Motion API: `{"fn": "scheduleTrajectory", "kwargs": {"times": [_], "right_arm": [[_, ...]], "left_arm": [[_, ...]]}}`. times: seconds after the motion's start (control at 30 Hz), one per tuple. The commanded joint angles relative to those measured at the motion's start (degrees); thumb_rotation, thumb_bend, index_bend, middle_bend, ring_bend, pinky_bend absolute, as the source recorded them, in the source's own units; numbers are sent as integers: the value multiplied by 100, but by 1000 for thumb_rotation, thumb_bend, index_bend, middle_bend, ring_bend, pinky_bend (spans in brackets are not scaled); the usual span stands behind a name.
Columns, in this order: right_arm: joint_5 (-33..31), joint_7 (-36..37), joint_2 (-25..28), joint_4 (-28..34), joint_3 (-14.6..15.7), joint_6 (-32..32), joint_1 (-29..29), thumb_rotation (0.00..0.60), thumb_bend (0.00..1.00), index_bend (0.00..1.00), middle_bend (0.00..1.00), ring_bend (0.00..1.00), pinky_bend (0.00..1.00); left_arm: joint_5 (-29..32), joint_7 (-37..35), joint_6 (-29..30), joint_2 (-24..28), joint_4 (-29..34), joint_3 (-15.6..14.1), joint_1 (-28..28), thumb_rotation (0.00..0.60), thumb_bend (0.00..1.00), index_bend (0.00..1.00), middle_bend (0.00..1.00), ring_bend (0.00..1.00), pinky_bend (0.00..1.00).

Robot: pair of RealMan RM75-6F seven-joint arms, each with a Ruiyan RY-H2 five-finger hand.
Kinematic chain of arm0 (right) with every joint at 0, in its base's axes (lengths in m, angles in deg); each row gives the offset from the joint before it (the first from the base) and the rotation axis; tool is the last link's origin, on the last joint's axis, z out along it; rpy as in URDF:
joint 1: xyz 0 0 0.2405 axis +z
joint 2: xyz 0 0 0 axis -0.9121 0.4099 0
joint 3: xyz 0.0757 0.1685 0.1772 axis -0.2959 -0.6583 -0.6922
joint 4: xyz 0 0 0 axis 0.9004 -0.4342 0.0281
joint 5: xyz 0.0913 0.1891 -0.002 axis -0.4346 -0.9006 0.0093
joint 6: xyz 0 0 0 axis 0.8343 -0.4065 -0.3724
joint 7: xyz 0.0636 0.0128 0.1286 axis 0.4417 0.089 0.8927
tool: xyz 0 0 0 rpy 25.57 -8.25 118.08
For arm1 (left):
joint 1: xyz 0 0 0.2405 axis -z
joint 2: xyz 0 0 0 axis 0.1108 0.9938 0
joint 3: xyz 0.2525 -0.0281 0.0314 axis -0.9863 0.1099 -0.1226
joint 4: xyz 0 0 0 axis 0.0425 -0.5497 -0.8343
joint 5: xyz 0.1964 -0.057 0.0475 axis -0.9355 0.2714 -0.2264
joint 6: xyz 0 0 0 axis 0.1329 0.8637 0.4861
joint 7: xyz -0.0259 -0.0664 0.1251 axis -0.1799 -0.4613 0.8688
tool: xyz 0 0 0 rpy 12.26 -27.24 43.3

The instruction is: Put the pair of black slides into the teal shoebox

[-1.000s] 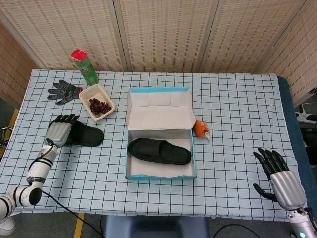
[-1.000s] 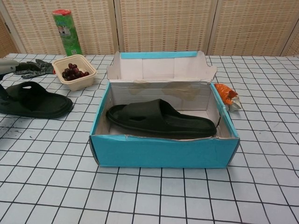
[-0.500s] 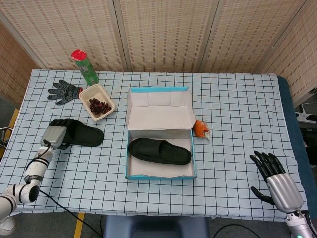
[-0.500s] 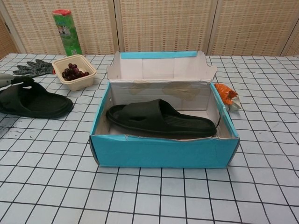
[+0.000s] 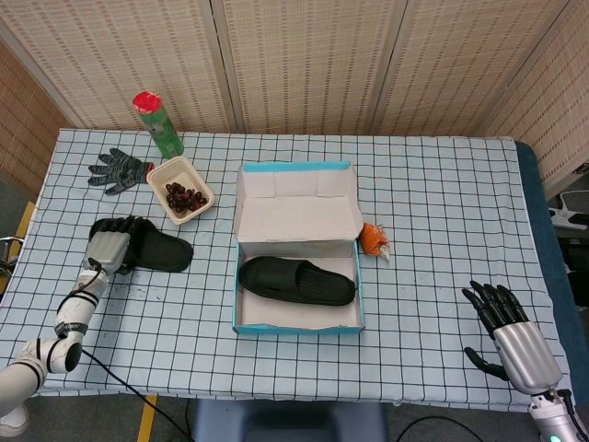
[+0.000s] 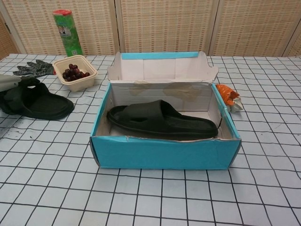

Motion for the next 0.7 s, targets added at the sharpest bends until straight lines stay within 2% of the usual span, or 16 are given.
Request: {"fn": "scheduleTrajectory", "kwargs": {"times": [0.03,0.1,0.13,0.23,0.3,0.37,0.47,0.7], "right_arm": [[-1,2,0,0,2,4,0,600,148,0,0,0,0],[1,2,1,0,3,8,2,600,148,0,0,0,0],[3,4,2,-1,6,9,2,600,148,0,0,0,0],[11,9,2,-2,13,18,4,600,149,0,0,0,0],[19,9,4,1,16,19,5,600,148,0,0,0,0],[27,12,7,3,20,9,1,600,148,0,0,0,0],[33,16,9,2,23,7,-1,600,149,0,0,0,0],[52,14,3,-8,34,4,-3,600,148,0,0,0,0]], "left_arm": [[34,100,-119,-89,-126,18,7,600,346,0,0,0,0],[31,129,-79,-128,-205,36,-13,600,359,10,35,24,0],[32,137,-54,-149,-240,48,-28,600,371,36,89,72,3],[34,113,62,-194,-283,116,-74,600,420,193,336,305,74],[17,137,191,-196,-281,155,-111,600,487,315,468,417,145],[7,128,312,-161,-205,200,-157,600,552,396,549,491,203],[-29,111,442,-43,-17,233,-226,600,596,453,608,546,258],[-150,71,873,276,527,310,-406,600,616,478,630,570,302]]}}
